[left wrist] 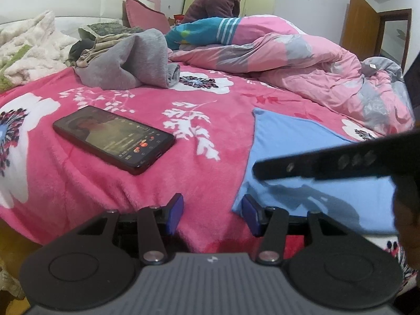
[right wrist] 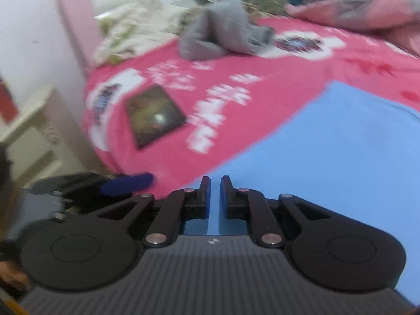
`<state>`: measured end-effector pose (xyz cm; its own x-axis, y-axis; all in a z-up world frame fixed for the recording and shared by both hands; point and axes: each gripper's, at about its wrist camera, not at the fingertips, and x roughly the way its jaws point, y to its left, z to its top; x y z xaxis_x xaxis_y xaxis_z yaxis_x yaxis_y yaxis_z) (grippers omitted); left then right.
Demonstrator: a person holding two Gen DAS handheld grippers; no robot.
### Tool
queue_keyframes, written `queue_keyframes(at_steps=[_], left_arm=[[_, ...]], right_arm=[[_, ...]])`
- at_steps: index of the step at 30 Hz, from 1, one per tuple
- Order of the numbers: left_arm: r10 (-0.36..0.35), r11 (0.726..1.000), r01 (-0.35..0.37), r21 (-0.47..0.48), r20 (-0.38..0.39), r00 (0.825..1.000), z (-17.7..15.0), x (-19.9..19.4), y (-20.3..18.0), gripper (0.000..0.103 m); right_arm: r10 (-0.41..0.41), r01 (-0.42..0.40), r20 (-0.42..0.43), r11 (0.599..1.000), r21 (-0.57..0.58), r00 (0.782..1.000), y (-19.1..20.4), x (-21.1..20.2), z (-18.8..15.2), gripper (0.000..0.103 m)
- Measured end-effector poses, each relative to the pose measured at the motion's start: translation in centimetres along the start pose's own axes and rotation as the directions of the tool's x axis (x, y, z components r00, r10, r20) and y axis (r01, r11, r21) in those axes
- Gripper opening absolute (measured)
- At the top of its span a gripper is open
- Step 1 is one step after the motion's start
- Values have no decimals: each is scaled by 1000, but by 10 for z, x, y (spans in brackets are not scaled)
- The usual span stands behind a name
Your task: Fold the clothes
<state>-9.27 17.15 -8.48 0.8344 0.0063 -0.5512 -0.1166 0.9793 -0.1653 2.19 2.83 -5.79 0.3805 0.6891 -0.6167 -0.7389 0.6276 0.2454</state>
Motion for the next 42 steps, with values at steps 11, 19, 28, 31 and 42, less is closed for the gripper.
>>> queue_keyframes(at_steps=[11,19,28,31,42], left_arm=[[119,991,-117,-64,32,992,6,-29,19,48],[-53,996,59,-61,98,994,37,-31,-14,57],[-163,977,176,123,-111,980,24,34,-96,60],[-154,978,168,123,-118,981,21,34,-95,60],[-106,982,125,140,-136,985,23,34,-103,65]], right_arm=[[73,-73,3,997,-22,997,13,-1,-20,9],[45,-52,164,998,40,985,-13,-84,-52,9],[-544,450,188,808,381,818,-112,-227,-165,10],[-683,593,71,676,438,727,-131,-259,-206,2],[-678,557,175,702,445,714,-158,-261,-163,7]])
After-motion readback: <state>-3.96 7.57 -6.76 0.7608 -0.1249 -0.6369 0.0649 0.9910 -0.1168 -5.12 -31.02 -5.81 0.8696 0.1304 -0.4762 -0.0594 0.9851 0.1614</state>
